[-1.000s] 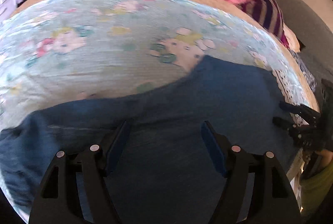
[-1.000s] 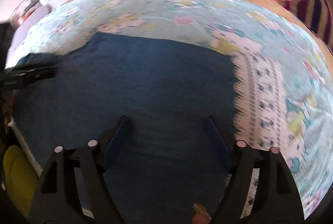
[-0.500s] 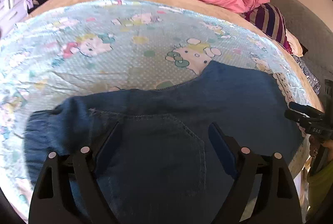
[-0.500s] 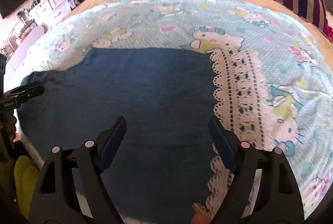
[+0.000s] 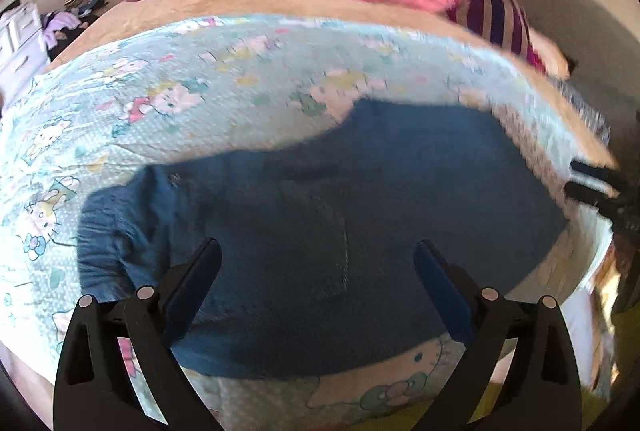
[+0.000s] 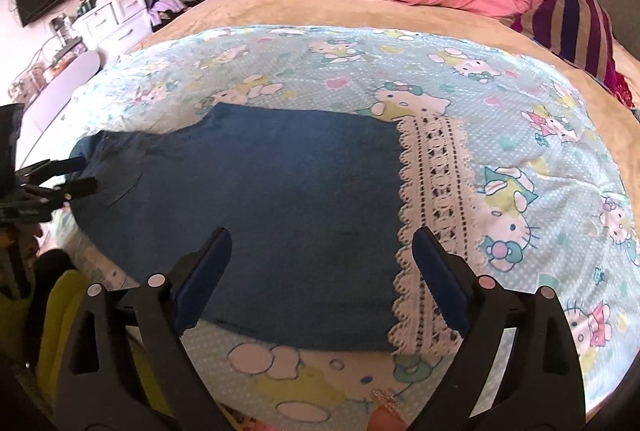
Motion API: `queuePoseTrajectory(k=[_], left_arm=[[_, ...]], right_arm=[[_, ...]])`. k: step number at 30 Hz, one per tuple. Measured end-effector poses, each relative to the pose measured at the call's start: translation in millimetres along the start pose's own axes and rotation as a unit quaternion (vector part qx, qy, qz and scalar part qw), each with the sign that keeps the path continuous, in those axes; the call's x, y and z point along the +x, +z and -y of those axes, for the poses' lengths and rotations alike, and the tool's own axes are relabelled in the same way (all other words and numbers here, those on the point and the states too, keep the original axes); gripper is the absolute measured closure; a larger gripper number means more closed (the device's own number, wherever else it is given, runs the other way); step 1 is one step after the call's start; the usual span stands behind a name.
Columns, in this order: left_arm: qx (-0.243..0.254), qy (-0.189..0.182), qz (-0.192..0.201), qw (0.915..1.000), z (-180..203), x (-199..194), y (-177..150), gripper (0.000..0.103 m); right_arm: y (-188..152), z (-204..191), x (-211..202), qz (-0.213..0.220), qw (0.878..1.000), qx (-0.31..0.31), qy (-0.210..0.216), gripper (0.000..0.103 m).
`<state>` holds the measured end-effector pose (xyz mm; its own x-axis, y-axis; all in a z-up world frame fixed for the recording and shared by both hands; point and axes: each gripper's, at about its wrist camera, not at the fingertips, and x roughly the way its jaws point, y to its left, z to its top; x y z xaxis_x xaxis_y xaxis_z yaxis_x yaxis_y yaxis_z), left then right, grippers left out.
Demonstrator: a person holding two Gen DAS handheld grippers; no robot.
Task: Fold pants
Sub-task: 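Open both tools and lift them away from the flattened pants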
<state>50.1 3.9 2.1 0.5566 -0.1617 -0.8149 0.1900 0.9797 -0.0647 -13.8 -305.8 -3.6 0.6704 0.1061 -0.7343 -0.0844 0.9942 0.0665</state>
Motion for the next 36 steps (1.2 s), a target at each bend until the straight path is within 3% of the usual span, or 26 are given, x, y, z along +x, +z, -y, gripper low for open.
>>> queuePoseTrajectory(k=[7,11,13,20,28,36], left_arm=[[0.028,0.023,-0.067,0.9971,10.5,21.9,-20.2,0.007],[0.027,0.021,-0.075,0.9966,9.1,26.1,-23.1,0.007],[0.026,0.021,-0.081,0.9962,8.4,28.9,-23.1,0.006],[0.027,0.02,-0.075,0.9967,9.4,24.5,-23.4,0.006],[0.01,-0.027,-0.017,0.9994,18.4,-12.7,-19.1,0.006],[0.01,-0.043,0.022,0.9988,32.7,-36.3,-1.3,0.004]], right_arm=[[-16.3,-11.3,15.8,-0.042,0.999,-0.005,0.007,0.017],[-28.3,-9.9,36.3,-0.097,0.995,0.009,0.006,0.017],[-32.4,-8.7,41.9,-0.104,0.994,0.015,0.007,0.016],[-27.6,-7.0,27.0,-0.074,0.997,0.028,0.022,0.014],[-16.5,10.2,-2.9,-0.018,0.999,0.042,0.014,0.014],[-18.0,27.6,-23.8,0.017,0.998,0.06,0.004,0.013]])
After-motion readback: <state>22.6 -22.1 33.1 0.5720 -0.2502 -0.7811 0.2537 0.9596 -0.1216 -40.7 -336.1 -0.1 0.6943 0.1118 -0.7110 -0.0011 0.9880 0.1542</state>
